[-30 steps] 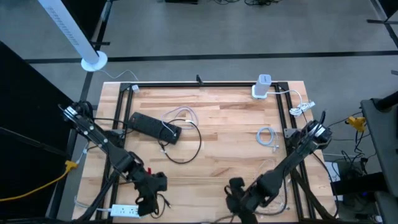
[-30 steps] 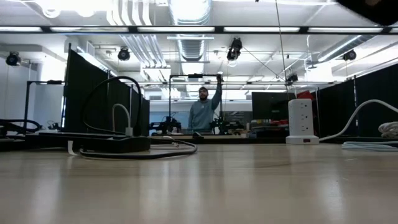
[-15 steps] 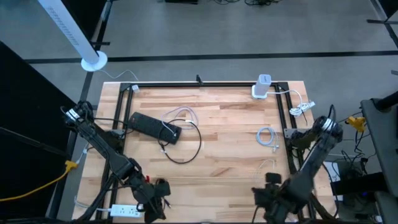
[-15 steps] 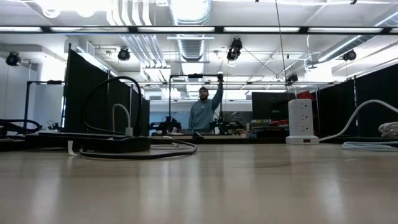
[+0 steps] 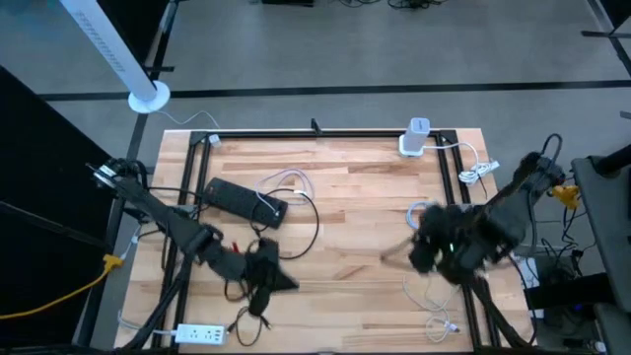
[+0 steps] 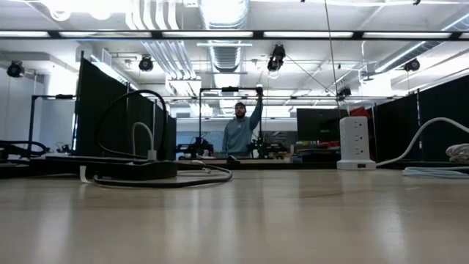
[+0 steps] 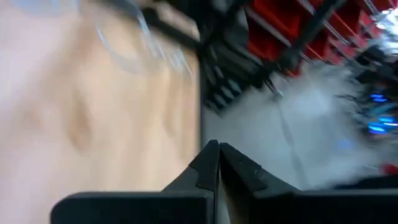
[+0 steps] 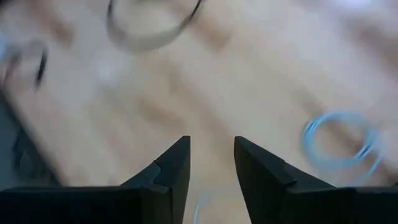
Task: Insert USB
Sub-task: Move the top white outlet extension to the center of the table
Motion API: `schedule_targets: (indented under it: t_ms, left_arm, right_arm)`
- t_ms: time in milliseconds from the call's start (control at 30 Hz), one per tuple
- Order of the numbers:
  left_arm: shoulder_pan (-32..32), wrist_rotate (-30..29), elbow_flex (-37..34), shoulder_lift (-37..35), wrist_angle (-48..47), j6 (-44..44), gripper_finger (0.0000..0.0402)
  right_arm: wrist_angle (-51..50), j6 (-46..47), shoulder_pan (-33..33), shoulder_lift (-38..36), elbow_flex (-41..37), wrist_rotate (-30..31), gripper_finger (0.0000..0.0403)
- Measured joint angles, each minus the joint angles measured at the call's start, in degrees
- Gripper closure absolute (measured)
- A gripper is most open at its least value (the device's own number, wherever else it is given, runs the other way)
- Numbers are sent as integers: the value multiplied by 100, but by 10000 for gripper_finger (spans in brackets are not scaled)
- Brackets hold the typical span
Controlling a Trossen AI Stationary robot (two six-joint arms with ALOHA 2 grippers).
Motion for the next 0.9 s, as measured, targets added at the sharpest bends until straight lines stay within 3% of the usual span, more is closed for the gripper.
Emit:
schedule_targets:
  t_ms: [133,333,433,633,900]
  left_arm:
    - [697,-4,0,-555,-184,1051,402]
    - [1753,-4,0,-1400,-909,1996,402]
    - [2218,-7,0,-1743,-1221,2201,402]
    - [2787,0,0,-2154,-1670,2319,402]
    - [3147,0,0,-2171,-2036,2514,402]
  right_arm:
    - [-100,-513,-1041,-127,0,704,306]
    - [-84,-1665,-3428,-60,-7,256,281]
    - [-10,-2293,-4627,4,-7,-81,249]
    - [217,-2862,-6536,112,-7,-129,169]
    - [1401,-4492,-7892,764,-7,-216,80]
